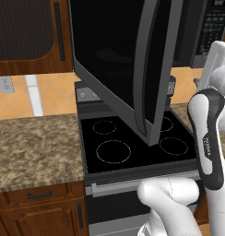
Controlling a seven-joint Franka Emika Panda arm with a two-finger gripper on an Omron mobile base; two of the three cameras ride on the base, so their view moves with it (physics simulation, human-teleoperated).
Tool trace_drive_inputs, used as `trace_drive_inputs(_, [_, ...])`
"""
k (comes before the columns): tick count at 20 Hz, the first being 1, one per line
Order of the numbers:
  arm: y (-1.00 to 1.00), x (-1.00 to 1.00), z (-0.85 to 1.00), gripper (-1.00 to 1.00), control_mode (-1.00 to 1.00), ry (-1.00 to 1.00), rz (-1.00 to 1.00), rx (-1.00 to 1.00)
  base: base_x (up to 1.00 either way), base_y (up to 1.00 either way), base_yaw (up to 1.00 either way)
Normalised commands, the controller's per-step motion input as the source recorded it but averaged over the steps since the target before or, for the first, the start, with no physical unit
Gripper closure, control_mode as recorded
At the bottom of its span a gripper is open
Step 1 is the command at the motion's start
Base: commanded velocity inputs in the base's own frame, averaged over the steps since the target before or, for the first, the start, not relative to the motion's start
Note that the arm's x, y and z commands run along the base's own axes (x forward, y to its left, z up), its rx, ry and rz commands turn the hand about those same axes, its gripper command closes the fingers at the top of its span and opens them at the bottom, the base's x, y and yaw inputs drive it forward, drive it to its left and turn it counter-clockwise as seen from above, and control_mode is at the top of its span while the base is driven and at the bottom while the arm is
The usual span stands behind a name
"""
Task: Open the microwave, place the bowl with waffle inside the microwave, then close the microwave door and turn it on.
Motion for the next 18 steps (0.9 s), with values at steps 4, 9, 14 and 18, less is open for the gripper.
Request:
trace_drive_inputs(4, [-0.07,-1.0,-0.12,-1.0,-1.0,0.21,0.0,-0.21,0.0,0.0,0.0])
trace_drive_inputs(9, [-0.24,-1.0,-0.7,-1.0,-1.0,0.0,0.04,-0.17,0.0,0.0,0.0])
trace_drive_inputs(14, [0.82,-1.0,-0.16,-1.0,-1.0,-0.08,0.12,-0.2,0.0,0.0,0.0])
trace_drive_inputs(18, [0.86,-1.0,0.06,-1.0,-1.0,0.1,0.11,-0.35,0.0,0.0,0.0])
